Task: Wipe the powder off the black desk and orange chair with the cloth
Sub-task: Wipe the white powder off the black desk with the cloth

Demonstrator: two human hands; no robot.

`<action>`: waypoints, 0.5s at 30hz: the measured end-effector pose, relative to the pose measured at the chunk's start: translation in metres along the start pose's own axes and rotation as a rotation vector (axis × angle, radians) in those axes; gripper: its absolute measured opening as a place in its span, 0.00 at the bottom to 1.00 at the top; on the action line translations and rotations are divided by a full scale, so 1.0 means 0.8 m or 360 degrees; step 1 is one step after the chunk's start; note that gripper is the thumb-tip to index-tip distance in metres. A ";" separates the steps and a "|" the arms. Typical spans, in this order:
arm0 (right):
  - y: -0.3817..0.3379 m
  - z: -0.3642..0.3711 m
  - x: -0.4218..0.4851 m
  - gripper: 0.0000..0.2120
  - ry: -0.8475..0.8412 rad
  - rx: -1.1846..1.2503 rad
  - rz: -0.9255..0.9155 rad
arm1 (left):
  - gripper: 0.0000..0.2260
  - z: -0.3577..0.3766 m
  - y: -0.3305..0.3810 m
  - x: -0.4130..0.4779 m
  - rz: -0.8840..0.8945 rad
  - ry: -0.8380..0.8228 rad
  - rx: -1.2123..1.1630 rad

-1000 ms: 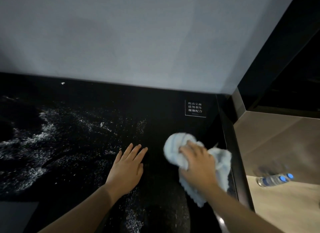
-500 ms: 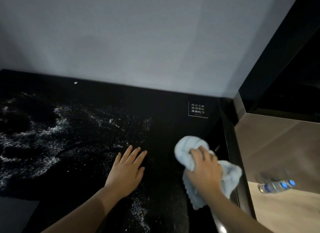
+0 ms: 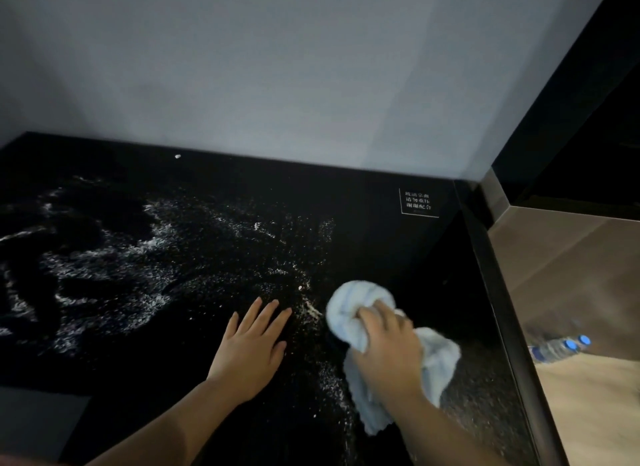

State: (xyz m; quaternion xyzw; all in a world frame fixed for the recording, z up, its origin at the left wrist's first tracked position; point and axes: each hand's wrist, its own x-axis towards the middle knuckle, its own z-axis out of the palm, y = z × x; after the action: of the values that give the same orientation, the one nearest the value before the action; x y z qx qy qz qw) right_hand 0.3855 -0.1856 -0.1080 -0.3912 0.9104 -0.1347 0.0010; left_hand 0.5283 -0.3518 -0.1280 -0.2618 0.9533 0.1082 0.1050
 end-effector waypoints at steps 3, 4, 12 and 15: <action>-0.008 -0.013 0.004 0.19 0.0001 0.0287 -0.0022 | 0.26 0.005 -0.004 -0.008 0.0078 -0.0045 0.0076; 0.006 -0.020 0.008 0.18 -0.0010 0.0320 0.0097 | 0.26 0.005 -0.005 -0.009 0.0096 -0.0051 0.0070; 0.027 -0.006 -0.040 0.27 0.0015 -0.0229 0.0619 | 0.27 0.006 -0.020 -0.028 0.0018 -0.0090 -0.0002; -0.048 0.010 -0.053 0.27 0.0061 -0.0089 0.0262 | 0.27 0.002 -0.022 -0.033 0.0004 -0.0119 -0.0046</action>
State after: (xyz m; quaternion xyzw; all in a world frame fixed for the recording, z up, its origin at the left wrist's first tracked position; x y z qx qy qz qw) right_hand 0.4429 -0.1827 -0.1108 -0.3123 0.9427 -0.1160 -0.0162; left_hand 0.5603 -0.3536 -0.1256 -0.2580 0.9473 0.1320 0.1367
